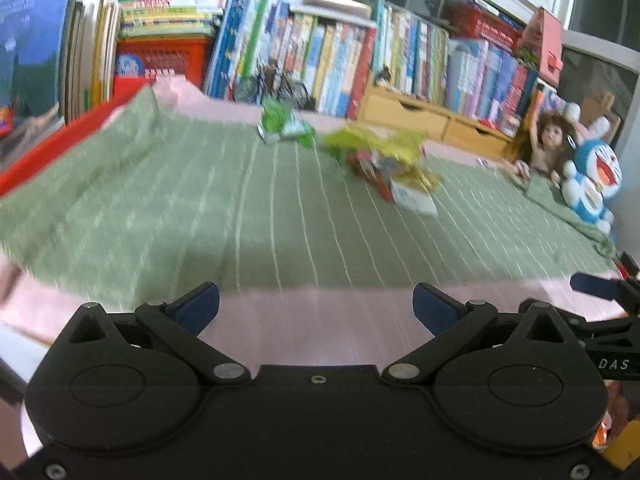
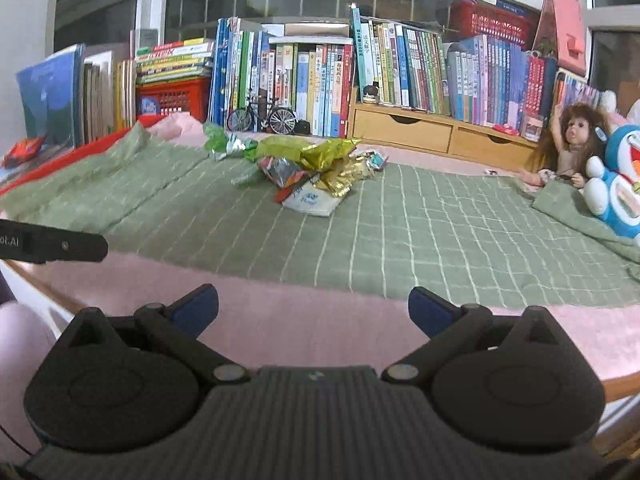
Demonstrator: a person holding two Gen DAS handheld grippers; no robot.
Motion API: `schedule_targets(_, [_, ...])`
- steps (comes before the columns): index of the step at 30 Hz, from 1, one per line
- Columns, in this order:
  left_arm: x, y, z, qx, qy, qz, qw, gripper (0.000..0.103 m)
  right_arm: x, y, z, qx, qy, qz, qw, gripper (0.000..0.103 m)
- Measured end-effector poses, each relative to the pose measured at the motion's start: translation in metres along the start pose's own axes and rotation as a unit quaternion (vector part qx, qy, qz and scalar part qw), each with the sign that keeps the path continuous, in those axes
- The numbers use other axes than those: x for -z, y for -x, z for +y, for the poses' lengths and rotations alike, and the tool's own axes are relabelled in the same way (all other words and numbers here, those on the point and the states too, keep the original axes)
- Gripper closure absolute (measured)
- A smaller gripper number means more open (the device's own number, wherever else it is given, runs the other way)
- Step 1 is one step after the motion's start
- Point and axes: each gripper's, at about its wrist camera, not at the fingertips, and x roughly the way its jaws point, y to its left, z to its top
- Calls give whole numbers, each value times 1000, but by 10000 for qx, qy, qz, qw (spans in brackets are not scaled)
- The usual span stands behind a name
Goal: Collect trash
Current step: 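Raise both tools back over the trash on the cloth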
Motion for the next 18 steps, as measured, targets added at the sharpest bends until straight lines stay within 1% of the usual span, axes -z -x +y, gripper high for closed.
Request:
schedule_targets(5, [-34,-16,11,-54,-43,-230,9997,0,-19,-22,-4,-82,-74,-76,9999,0])
schedule_targets(8, [-50,-34,18,152,62,-119,9998,0,-32,-37,-5,-176,-46,-130,9997,0])
schedule_targets(10, [-58,-46,21,171,63,-153,9997,0,-42,-48,-7,-264,-73,-159,9995,0])
schedule_targets(15, [-84,-81,17,-187,-363,-347,9986,0,-75,-84,-20,-531,-199,-266,9980,0])
schedule_targets(18, [-104,-99,20,-285,-489,-463,9973,0,-97,-110,-30,-656,-310,-311,9969,0])
